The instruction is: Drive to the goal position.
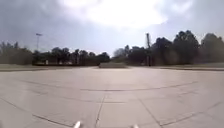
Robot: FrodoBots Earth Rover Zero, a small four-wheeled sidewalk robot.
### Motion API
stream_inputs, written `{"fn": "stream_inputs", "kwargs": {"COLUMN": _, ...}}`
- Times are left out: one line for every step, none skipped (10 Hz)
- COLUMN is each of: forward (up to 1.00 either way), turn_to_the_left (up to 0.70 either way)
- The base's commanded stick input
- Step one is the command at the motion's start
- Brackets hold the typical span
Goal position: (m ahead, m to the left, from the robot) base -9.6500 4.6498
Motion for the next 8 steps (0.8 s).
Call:
{"fn": "stream_inputs", "kwargs": {"forward": 0.7, "turn_to_the_left": -0.01}}
{"fn": "stream_inputs", "kwargs": {"forward": 0.7, "turn_to_the_left": -0.01}}
{"fn": "stream_inputs", "kwargs": {"forward": 0.7, "turn_to_the_left": -0.01}}
{"fn": "stream_inputs", "kwargs": {"forward": 0.7, "turn_to_the_left": -0.01}}
{"fn": "stream_inputs", "kwargs": {"forward": 0.7, "turn_to_the_left": -0.01}}
{"fn": "stream_inputs", "kwargs": {"forward": 0.7, "turn_to_the_left": -0.01}}
{"fn": "stream_inputs", "kwargs": {"forward": 0.7, "turn_to_the_left": -0.01}}
{"fn": "stream_inputs", "kwargs": {"forward": 0.7, "turn_to_the_left": -0.01}}
